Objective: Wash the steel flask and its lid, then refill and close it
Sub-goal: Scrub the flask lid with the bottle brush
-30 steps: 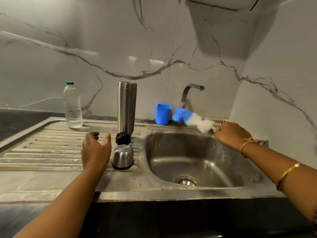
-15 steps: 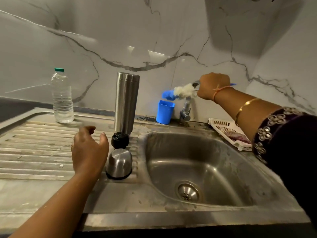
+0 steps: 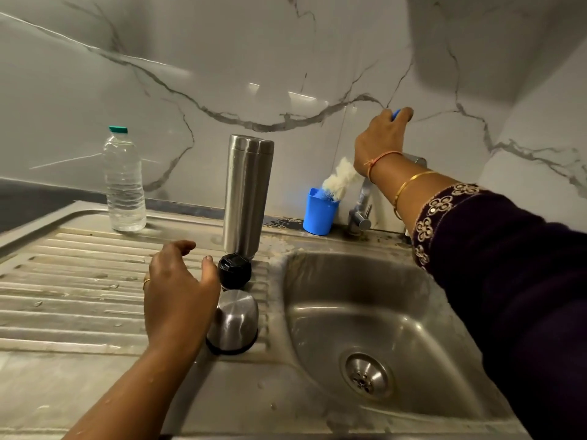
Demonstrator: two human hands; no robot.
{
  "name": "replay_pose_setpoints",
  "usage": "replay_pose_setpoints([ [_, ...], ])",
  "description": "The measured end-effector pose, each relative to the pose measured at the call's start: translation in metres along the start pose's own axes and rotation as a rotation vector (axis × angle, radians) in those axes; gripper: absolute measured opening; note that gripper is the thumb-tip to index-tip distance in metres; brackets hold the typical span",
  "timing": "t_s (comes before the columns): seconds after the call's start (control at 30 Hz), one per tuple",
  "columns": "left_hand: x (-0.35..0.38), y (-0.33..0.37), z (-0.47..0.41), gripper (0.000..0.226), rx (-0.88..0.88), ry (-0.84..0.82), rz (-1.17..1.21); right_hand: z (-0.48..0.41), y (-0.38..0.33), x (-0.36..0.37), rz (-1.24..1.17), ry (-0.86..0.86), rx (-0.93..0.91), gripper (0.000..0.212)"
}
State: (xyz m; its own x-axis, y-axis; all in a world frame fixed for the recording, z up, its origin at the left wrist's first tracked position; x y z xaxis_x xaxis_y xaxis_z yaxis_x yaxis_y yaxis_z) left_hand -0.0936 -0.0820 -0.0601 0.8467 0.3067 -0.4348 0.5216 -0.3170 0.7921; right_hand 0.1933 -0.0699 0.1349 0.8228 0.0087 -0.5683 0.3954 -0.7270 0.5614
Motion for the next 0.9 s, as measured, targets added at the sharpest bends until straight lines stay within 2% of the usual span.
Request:
replay_pose_setpoints([
  [0.17,0.001,0.000,0.000,0.032,0.011,0.006,-0.010,-0.012,-0.009,0.006,-0.060,0.066,-0.127,0.025],
  [0.37,0.001,0.001,-0.001,0.031,0.001,0.012,-0.016,-0.018,-0.005,0.015,-0.165,-0.001,-0.262,0.030],
  [0.47,0.000,0.000,-0.001,0.031,-0.009,0.017,-0.019,-0.017,-0.003,0.016,-0.294,-0.016,-0.310,0.038],
  [0.67,0.000,0.000,-0.002,0.031,-0.014,0.022,-0.019,-0.008,0.009,0.029,-0.500,-0.041,-0.318,0.072],
  [0.9,0.001,-0.001,-0.003,0.029,-0.010,0.019,-0.014,0.012,0.024,0.035,-0.631,-0.035,-0.359,0.071],
])
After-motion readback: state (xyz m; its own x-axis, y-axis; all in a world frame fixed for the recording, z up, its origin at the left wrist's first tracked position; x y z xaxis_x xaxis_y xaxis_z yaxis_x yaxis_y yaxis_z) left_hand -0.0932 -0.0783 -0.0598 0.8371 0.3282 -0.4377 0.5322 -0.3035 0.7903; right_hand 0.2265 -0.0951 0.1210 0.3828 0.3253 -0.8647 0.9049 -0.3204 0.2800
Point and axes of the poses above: each hand's wrist, its own z-axis away from the middle knuckle, its own x-axis out of the palm, y = z × x, the point moved 3 cm from there along -z, towards the middle knuckle, and after that the axes turned 10 degrees about -z, right-handed, at the moved point
